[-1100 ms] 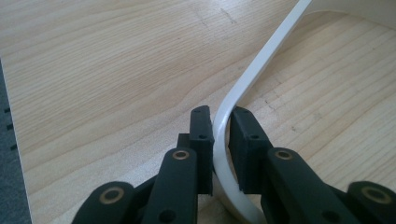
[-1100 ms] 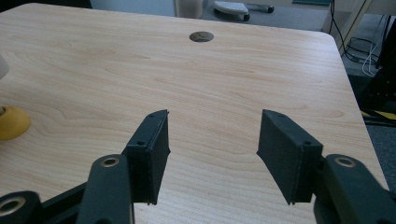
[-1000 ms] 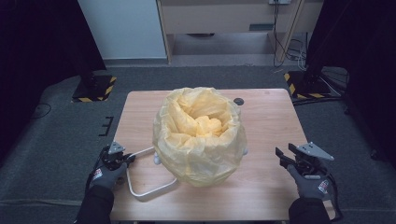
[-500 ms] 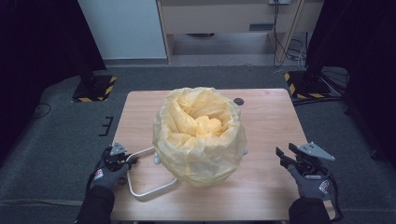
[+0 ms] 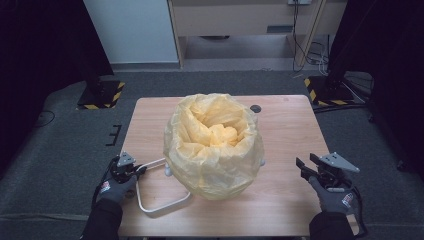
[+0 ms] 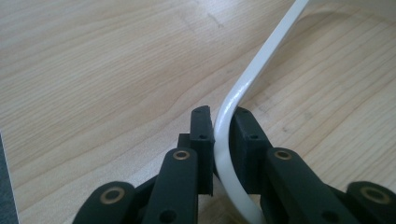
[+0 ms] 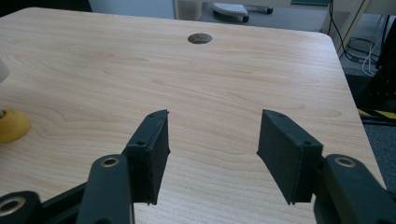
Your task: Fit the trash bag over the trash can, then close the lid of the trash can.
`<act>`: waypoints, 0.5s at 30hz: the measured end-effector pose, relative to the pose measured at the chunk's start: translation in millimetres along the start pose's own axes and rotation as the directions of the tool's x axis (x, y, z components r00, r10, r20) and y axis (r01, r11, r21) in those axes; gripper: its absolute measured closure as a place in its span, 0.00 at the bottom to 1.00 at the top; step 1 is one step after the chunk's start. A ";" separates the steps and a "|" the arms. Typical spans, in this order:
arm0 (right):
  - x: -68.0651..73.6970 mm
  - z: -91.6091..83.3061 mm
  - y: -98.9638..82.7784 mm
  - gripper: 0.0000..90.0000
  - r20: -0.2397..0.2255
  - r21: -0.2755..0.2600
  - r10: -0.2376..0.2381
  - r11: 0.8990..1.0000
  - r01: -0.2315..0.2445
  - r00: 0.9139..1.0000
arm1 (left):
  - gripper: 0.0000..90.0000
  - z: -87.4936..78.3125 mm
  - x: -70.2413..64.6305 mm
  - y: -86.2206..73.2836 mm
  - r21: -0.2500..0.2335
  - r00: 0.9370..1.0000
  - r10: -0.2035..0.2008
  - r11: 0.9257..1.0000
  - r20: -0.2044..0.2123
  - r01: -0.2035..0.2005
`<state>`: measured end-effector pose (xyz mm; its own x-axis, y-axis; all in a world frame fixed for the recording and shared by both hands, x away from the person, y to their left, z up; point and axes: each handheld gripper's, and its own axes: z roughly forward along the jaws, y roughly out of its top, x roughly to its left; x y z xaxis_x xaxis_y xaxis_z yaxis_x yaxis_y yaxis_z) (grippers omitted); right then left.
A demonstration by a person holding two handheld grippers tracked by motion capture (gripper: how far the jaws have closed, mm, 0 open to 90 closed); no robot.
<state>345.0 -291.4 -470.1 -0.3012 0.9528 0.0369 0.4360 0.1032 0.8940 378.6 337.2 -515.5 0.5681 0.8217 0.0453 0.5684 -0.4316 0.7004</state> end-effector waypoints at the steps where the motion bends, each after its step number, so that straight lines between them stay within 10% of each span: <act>1: 0.0 0.1 0.0 0.48 0.000 0.004 -0.003 1.000 0.003 1.000 | 0.88 -0.5 -0.5 0.1 0.004 1.000 0.003 1.000 0.000 -0.003; 7: 1.2 -1.0 1.0 0.48 -0.003 -0.003 -0.001 1.000 0.001 1.000 | 0.89 3.0 -1.5 -1.3 0.037 1.000 0.009 0.999 0.006 -0.009; 15: 0.4 1.2 0.1 0.48 -0.001 0.006 -0.002 1.000 0.002 1.000 | 0.89 -7.3 0.6 0.8 -0.037 0.998 -0.044 0.998 0.036 0.046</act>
<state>346.0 -290.6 -470.6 -0.3026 0.9525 0.0353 0.4408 0.1070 0.8912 375.0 340.1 -509.7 0.5634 0.8261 -0.0117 0.5715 -0.3795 0.7276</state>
